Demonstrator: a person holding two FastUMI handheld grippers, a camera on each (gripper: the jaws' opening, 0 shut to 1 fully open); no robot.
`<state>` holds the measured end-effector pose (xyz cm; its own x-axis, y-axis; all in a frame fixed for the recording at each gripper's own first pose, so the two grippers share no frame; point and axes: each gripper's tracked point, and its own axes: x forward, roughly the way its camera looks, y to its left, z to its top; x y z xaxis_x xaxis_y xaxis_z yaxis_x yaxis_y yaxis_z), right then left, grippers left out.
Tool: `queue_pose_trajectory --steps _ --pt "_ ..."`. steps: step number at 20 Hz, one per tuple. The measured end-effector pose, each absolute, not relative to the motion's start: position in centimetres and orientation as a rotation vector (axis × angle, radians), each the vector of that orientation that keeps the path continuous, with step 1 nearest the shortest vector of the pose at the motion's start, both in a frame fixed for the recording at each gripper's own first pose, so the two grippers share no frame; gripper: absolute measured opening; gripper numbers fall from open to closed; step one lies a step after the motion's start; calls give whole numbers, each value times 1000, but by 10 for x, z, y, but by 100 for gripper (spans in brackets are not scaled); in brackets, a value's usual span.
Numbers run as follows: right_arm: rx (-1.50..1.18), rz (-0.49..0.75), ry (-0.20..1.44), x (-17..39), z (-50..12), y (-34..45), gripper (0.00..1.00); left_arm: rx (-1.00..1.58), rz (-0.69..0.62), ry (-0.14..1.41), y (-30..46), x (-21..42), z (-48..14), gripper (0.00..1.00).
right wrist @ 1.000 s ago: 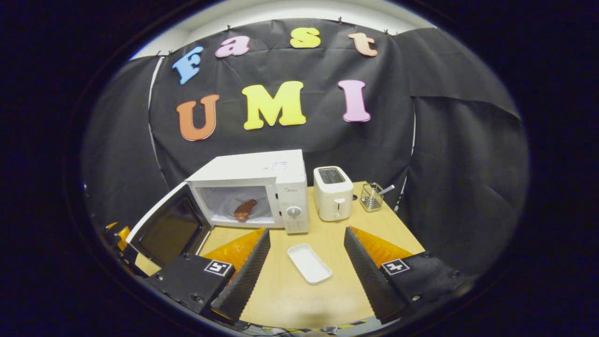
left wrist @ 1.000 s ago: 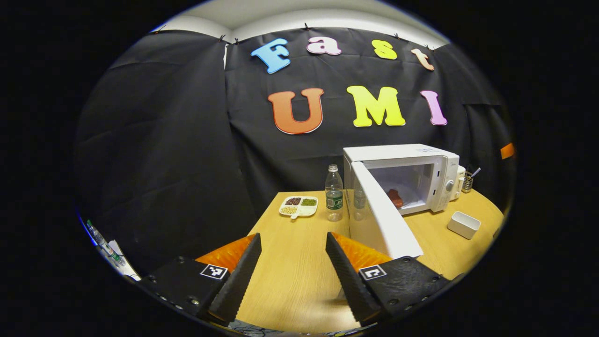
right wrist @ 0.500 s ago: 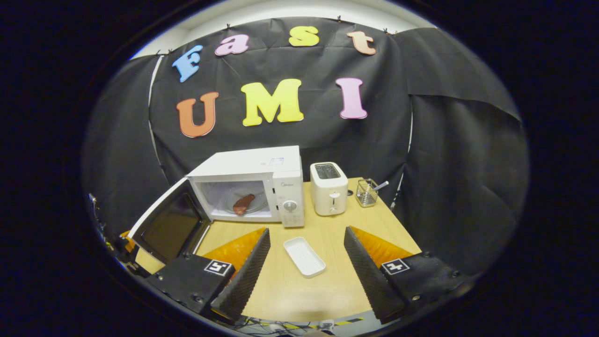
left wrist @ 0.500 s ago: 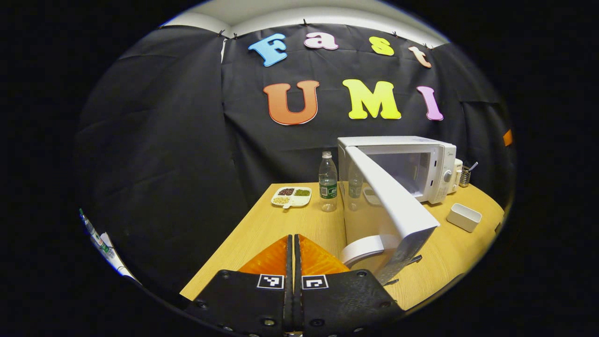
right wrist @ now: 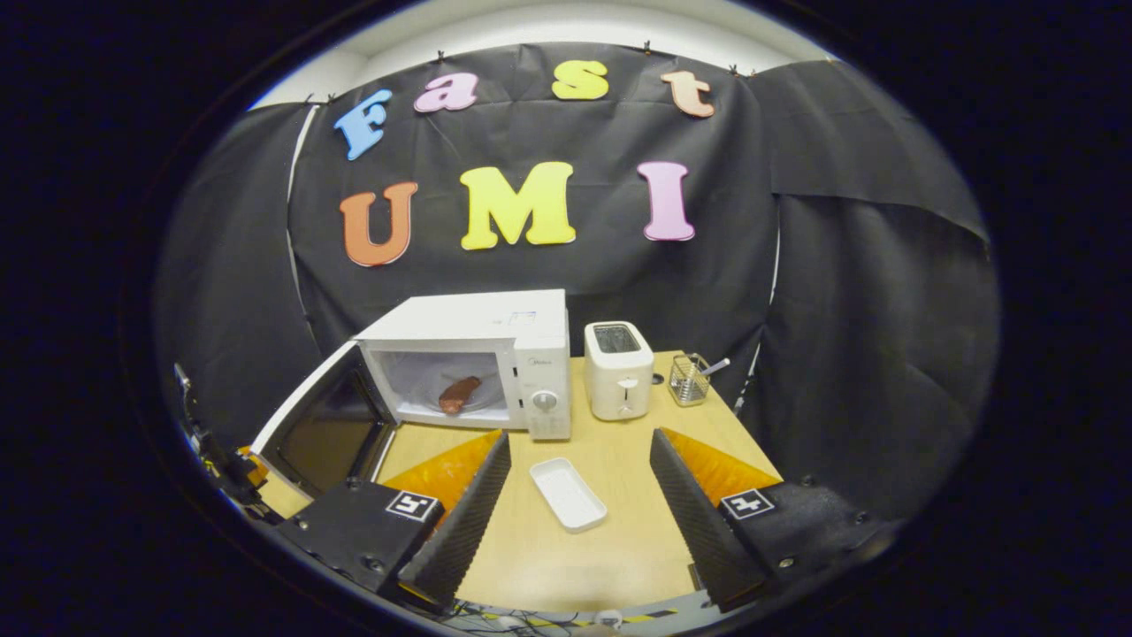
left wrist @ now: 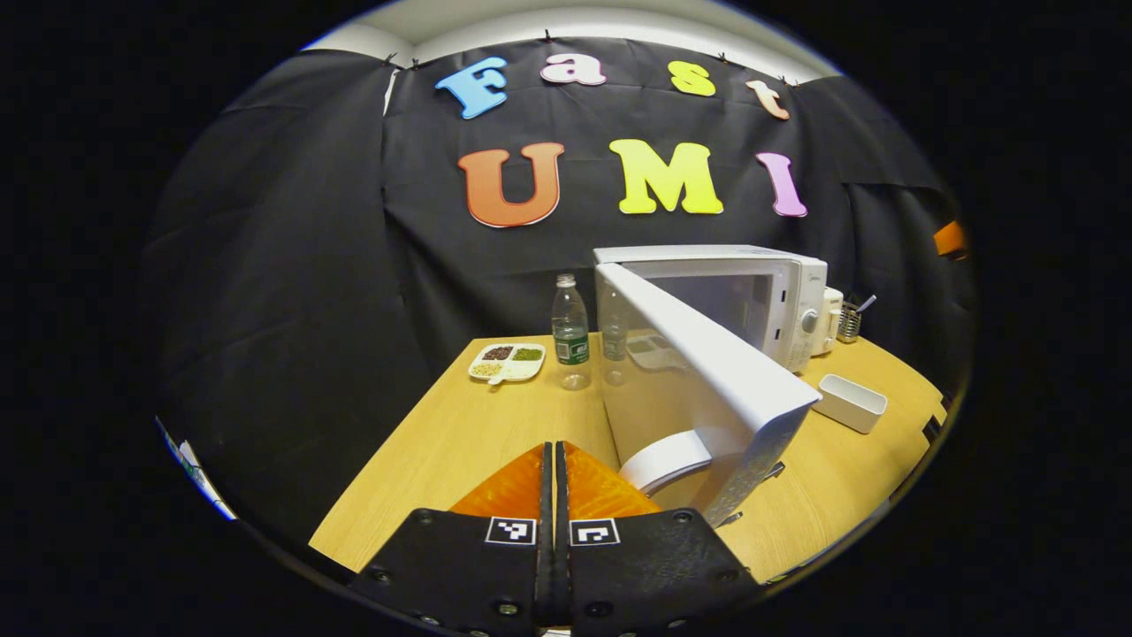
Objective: Open the microwave oven with the left hand, put the food in, and close the microwave oven.
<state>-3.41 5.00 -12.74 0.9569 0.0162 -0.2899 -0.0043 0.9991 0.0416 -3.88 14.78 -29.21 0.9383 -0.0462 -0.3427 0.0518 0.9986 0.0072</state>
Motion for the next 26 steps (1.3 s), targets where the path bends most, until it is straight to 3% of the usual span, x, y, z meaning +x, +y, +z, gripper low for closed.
queue_pose_trajectory --steps 13,26 --pt "60 -43 291 -13 -121 -22 100 16 -259 324 -8 0 -273 0" --pt "62 -48 327 35 -131 -71 100 -10 -307 321 -96 69 -272 0"
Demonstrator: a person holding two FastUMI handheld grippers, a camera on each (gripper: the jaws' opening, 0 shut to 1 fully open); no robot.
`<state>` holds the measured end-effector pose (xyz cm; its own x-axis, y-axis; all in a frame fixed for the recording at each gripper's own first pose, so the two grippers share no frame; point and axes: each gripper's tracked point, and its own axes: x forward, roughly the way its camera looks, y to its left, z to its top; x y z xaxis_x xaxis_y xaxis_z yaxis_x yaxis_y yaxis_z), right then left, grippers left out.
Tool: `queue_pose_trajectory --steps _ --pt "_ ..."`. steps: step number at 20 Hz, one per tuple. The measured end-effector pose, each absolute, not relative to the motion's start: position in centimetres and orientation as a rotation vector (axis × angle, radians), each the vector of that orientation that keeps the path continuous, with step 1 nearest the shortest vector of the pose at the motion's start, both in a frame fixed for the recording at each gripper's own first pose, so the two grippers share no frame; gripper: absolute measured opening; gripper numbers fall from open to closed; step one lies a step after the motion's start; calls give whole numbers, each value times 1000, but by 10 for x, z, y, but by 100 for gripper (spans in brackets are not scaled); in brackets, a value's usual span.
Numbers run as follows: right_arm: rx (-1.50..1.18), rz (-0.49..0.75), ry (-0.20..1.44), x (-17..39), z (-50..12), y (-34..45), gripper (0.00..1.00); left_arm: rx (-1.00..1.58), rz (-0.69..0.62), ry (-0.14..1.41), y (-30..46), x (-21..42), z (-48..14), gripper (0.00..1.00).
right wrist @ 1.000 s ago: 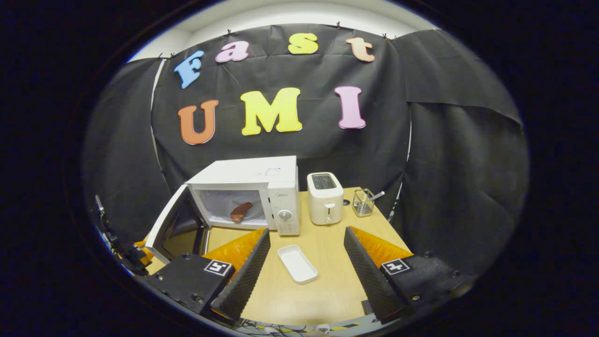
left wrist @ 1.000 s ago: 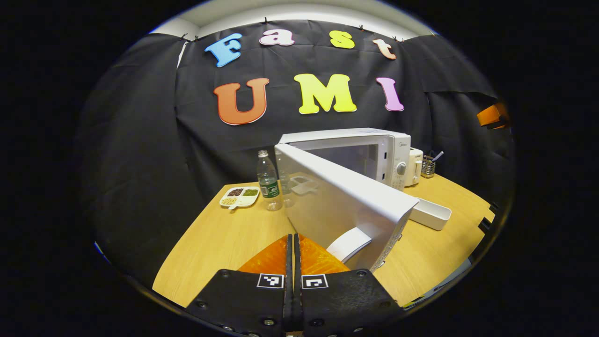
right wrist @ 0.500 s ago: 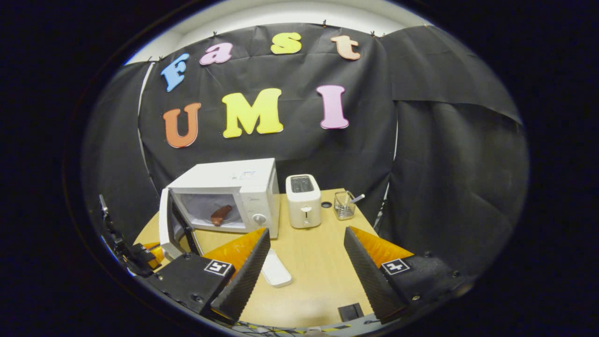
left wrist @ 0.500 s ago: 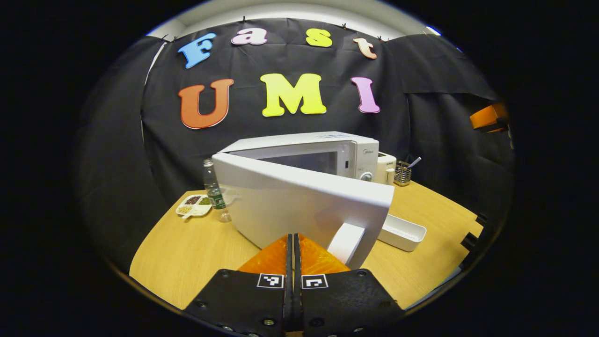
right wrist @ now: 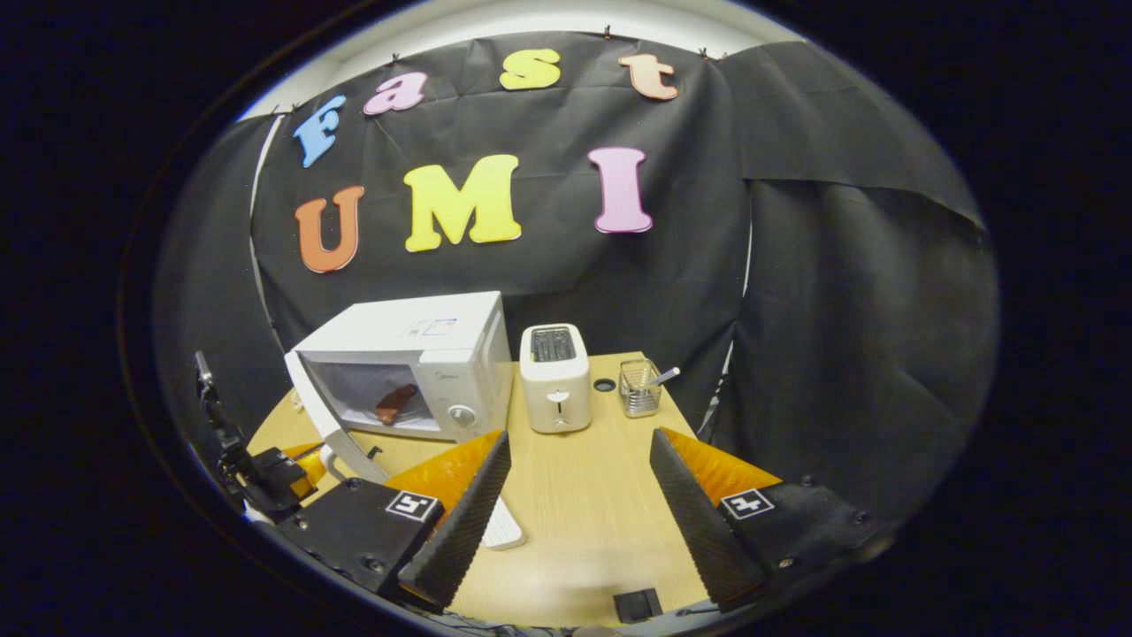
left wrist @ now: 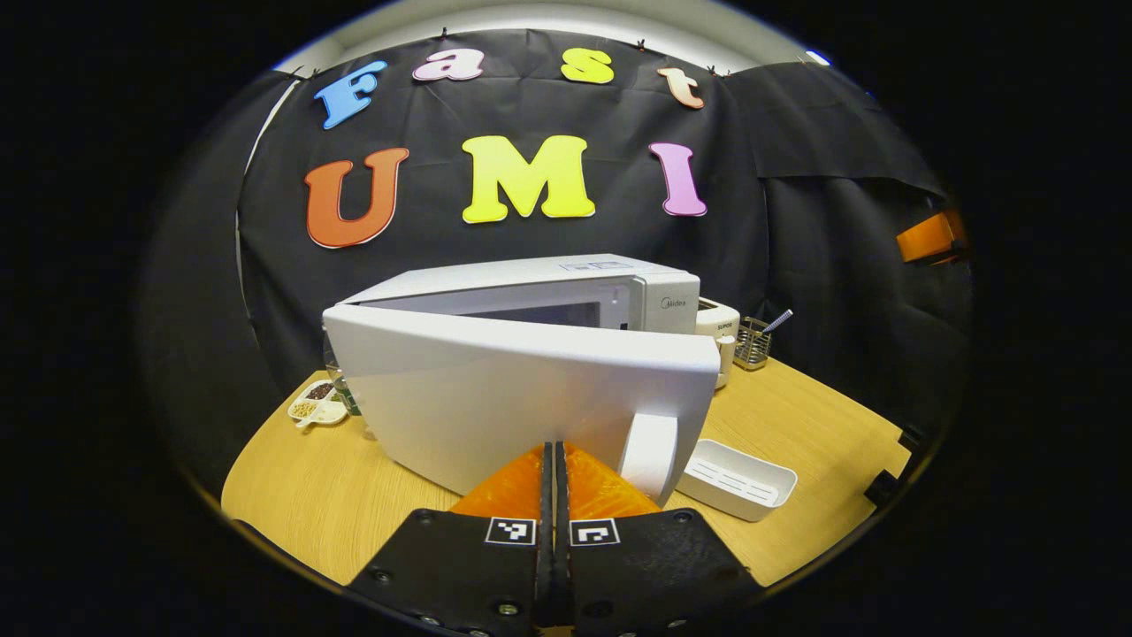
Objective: Open the microwave oven with the left hand, put the food in, and close the microwave oven.
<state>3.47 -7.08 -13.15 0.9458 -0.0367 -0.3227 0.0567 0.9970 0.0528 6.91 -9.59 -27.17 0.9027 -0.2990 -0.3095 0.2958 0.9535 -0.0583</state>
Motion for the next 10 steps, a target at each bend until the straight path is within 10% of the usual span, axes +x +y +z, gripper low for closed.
queue_pose_trajectory --steps 10 --pt "78 -73 344 65 -132 -76 100 0 -364 321 -135 128 -273 0"
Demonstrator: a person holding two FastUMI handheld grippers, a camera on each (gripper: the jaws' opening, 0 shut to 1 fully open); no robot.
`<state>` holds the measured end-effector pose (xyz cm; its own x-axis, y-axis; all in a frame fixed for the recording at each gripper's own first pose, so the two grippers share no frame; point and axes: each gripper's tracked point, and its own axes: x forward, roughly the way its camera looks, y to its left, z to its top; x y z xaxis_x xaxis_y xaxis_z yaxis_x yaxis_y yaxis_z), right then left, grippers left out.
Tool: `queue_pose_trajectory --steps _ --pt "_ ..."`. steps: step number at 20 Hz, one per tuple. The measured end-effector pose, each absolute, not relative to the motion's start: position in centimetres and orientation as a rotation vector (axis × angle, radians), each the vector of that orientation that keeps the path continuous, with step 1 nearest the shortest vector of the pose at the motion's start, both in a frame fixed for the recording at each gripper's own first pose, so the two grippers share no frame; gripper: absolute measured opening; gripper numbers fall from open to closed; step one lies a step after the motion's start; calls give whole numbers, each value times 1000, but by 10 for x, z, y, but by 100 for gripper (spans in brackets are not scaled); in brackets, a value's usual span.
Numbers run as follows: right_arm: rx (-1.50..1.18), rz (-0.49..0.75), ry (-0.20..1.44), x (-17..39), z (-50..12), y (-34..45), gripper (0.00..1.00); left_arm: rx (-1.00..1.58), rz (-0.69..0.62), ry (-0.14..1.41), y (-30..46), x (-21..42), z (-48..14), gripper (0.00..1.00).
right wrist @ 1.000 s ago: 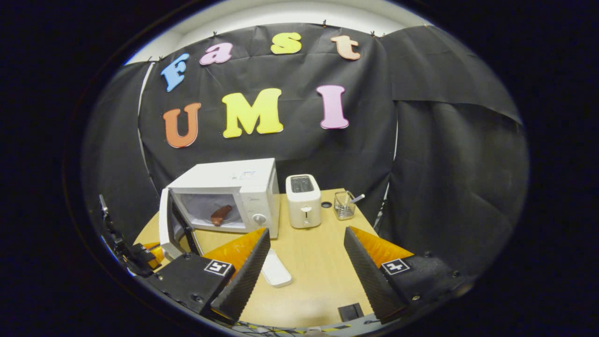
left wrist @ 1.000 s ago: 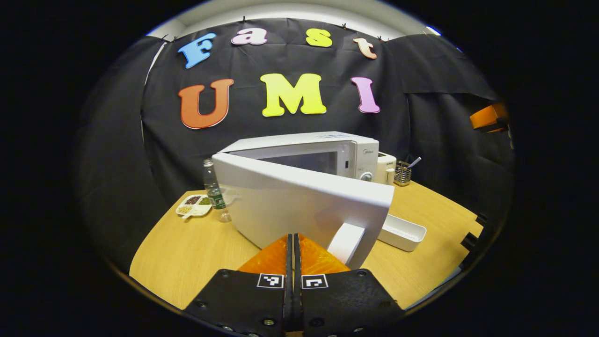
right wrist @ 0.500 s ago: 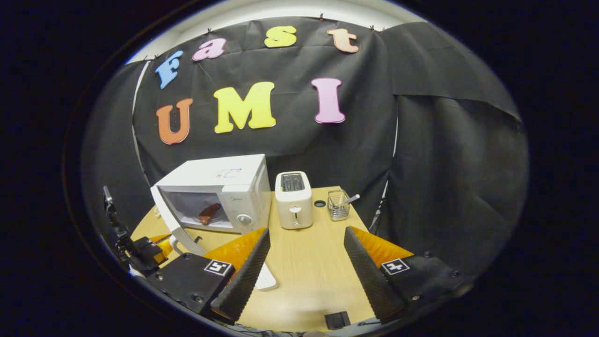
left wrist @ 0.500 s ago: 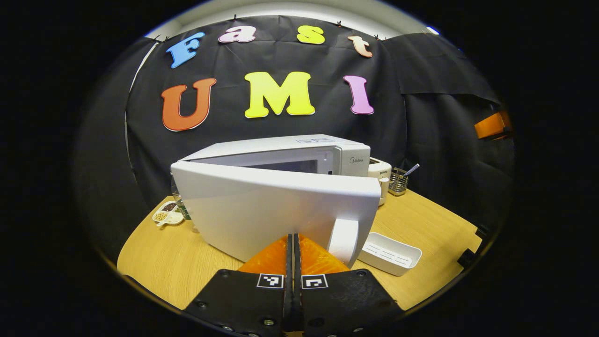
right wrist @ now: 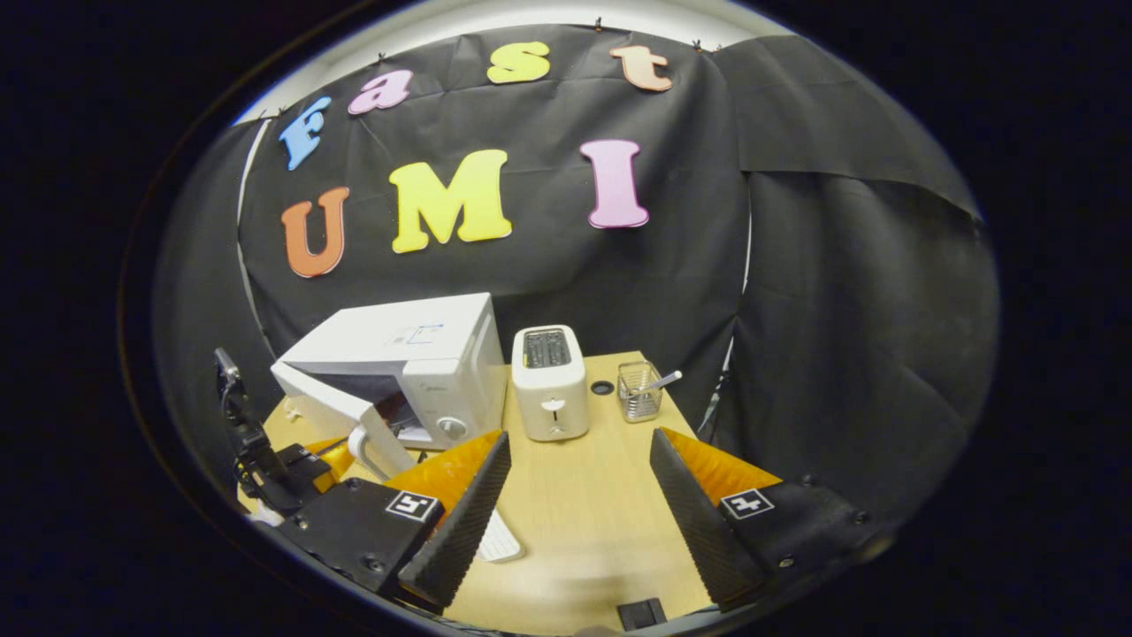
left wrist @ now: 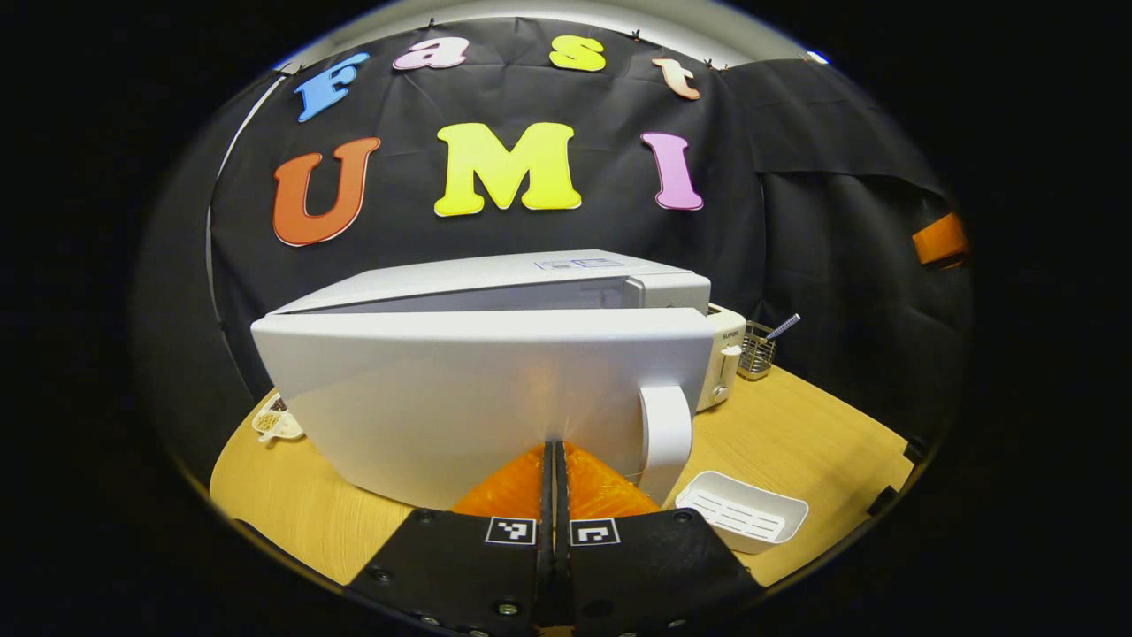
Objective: Open the microwave oven with the left hand, put the food in, and close the microwave oven.
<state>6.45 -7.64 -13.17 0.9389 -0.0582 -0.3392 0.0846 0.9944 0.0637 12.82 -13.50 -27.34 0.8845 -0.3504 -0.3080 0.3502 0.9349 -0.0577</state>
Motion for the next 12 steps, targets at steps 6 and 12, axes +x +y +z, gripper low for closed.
queue_pose_trajectory --steps 6,12 --pt "103 -99 362 69 -139 -83 100 10 -392 317 -156 152 -273 0" --pt "117 -116 380 71 -143 -87 100 -13 -371 325 -165 174 -274 0"
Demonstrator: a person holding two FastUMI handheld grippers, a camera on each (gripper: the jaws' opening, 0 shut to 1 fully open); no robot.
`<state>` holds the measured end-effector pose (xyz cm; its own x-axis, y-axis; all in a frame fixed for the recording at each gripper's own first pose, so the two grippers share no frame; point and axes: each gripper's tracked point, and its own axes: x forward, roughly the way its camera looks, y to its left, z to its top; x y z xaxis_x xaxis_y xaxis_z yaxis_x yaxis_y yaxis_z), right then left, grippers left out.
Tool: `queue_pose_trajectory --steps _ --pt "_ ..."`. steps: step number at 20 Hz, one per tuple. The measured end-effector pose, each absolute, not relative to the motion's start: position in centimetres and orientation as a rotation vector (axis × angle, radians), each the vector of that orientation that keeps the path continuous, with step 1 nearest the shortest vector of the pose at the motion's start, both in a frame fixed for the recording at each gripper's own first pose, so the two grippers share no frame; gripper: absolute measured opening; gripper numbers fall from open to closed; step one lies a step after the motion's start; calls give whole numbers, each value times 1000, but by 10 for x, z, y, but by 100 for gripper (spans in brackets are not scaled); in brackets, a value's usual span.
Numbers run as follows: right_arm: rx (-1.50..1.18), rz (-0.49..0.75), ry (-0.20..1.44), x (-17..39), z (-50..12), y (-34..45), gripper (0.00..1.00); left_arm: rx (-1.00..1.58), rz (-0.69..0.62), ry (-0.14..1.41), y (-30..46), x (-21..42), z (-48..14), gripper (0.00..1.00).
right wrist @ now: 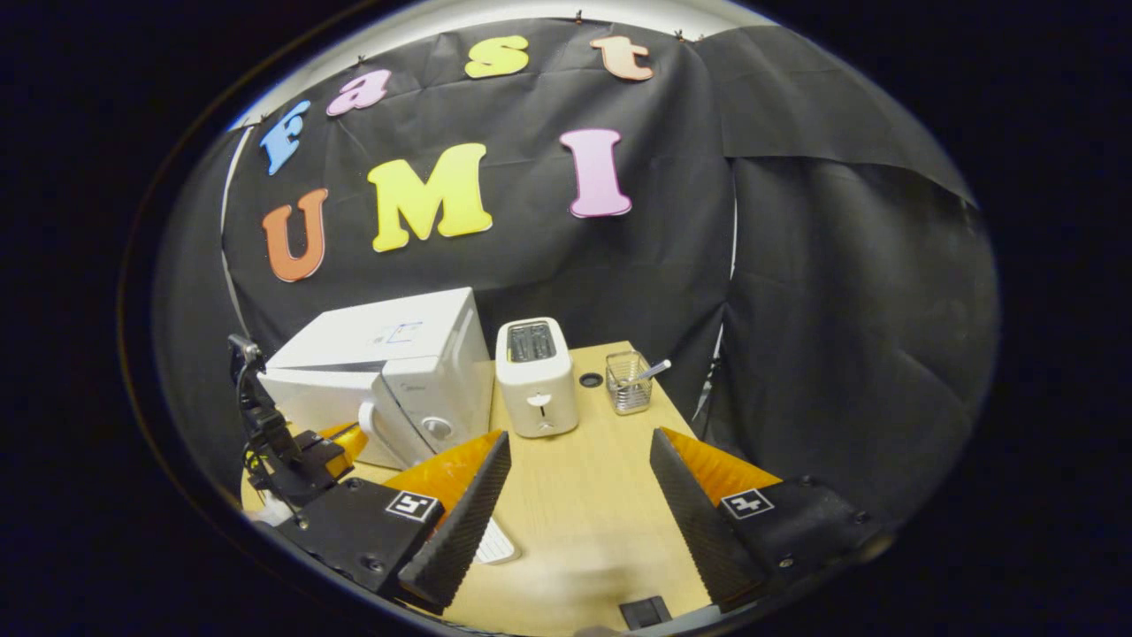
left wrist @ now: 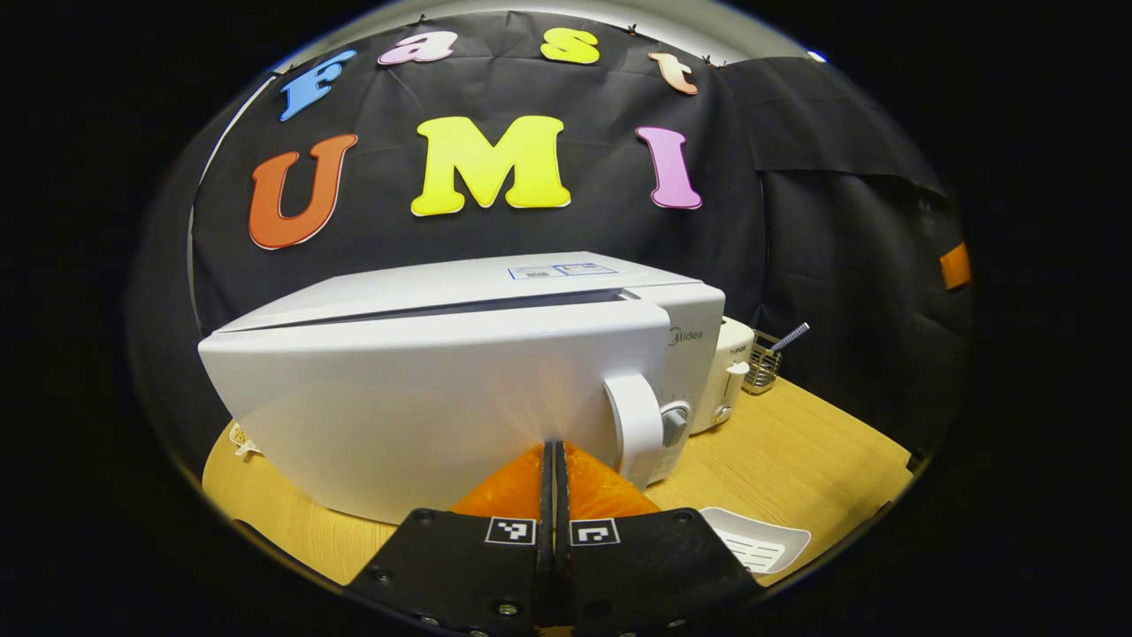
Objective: Open the microwave oven with the left hand, put the food in, and close the microwave oven.
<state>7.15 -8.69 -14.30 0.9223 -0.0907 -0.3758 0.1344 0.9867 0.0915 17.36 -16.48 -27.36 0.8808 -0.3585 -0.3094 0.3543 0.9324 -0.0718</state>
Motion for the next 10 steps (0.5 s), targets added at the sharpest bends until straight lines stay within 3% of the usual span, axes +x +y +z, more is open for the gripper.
queue_pose_trajectory --steps 10 --pt "121 -103 398 76 -148 -87 100 -32 -328 325 -169 187 -275 0"
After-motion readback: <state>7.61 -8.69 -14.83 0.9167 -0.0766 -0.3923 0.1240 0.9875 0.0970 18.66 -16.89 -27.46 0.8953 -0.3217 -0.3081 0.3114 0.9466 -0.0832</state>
